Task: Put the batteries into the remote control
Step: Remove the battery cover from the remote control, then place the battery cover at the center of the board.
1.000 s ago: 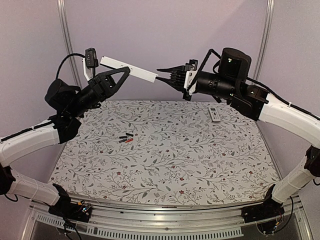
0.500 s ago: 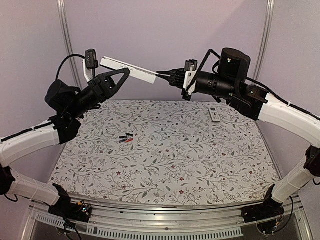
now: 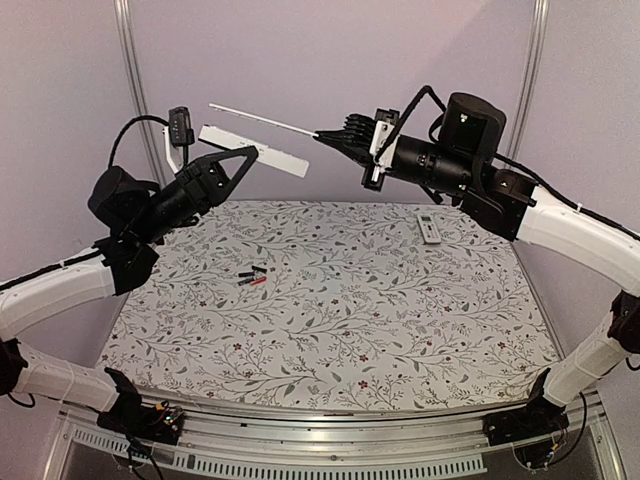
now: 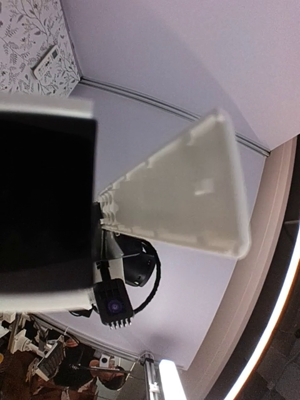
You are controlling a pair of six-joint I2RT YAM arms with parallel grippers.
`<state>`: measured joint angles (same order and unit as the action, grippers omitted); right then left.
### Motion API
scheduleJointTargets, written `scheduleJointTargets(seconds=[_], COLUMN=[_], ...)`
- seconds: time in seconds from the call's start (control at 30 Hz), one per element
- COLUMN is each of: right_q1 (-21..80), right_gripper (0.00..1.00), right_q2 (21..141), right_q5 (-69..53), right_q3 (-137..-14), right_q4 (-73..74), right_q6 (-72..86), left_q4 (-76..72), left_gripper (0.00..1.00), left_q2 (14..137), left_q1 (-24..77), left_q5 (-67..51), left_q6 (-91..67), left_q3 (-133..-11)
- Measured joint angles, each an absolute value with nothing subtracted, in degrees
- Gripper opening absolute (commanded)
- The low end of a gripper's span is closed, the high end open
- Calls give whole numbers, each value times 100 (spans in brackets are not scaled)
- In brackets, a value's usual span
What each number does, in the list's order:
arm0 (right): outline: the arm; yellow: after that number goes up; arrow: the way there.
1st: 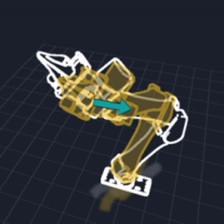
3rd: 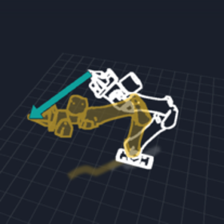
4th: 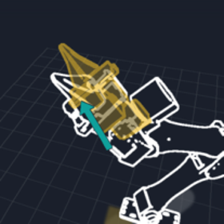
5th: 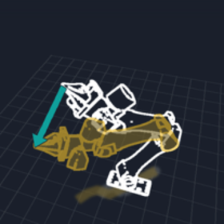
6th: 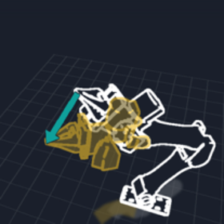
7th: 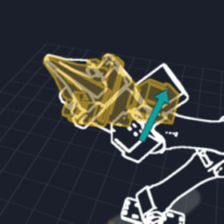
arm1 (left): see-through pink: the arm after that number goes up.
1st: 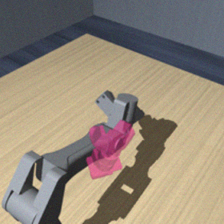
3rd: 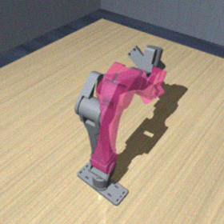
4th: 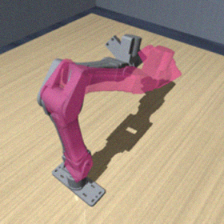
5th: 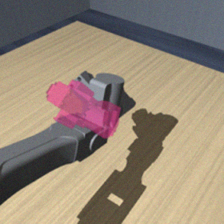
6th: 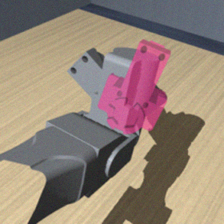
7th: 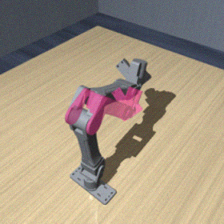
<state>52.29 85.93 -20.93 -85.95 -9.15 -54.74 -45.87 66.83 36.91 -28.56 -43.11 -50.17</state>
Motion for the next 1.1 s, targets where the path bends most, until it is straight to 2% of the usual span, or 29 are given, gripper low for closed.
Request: scheduleJointTargets(seconds=[0.27,0.47,0.73,0.97,1.1], right_q1=[5011,4224,2764,2482,2456], right_gripper=[0,0,0,0,0], right_q2=[8591,8462,8093,8058,7996], right_q5=[-1551,-1162,-1623,-2060,-2158], right_q3=[-8595,-8296,-6071,-4309,-3863], right_q4=[-1074,-670,-110,-58,-161], right_q6=[-4101,-1883,1629,3374,3857], left_q4=[-4298,-3997,-3822,-3817,-3830], left_gripper=[0,0,0,0,0], left_q2=[6556,6270,5972,5981,5999], left_q1=[3642,3629,3629,3629,3629], left_q5=[-2714,-2512,-2309,-2318,-2349], left_q6=[-3979,-3590,-3142,-3085,-3103], left_q3=[-4877,-4718,-4687,-4674,-4626])
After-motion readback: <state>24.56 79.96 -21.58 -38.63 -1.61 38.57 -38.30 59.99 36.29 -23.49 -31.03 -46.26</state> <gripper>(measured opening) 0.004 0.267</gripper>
